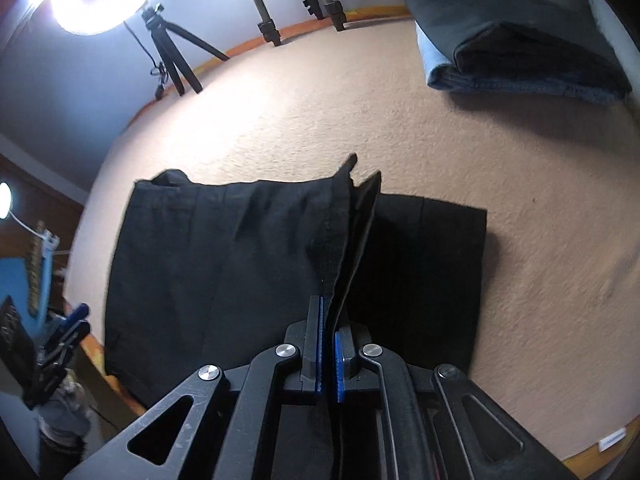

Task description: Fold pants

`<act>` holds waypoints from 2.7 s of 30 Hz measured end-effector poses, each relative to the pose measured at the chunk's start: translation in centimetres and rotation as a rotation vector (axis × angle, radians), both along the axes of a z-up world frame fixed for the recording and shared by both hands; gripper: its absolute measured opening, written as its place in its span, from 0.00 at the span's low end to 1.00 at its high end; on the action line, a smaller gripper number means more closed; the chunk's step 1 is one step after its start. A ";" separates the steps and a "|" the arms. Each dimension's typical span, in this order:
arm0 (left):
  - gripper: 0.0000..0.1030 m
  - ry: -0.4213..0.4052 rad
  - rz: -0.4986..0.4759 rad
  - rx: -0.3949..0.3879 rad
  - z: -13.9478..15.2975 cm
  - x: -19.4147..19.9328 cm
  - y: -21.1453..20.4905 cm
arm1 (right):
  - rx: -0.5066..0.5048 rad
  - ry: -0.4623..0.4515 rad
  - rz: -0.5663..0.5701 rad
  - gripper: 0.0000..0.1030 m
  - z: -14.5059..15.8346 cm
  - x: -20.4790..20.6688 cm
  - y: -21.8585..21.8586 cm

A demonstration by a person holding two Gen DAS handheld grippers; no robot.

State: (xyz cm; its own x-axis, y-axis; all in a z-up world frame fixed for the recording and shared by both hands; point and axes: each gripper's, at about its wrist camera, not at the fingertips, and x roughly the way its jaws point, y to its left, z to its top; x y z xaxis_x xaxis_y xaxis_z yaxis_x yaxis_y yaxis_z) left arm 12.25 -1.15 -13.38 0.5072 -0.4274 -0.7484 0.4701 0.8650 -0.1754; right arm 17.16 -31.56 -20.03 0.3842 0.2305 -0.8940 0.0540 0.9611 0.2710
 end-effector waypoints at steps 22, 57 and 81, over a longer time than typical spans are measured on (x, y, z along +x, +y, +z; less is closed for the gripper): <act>0.33 -0.023 0.062 0.044 -3.0 -2.0 -1.0 | 0.090 -0.152 0.253 0.45 6.2 3.8 12.6; 0.33 0.081 0.105 -0.255 -3.3 -1.1 1.7 | -0.378 0.144 0.388 0.21 -2.0 11.1 32.0; 0.08 -0.014 0.066 -0.269 -0.5 -1.6 -0.6 | -0.186 0.020 0.330 0.43 4.2 10.3 25.6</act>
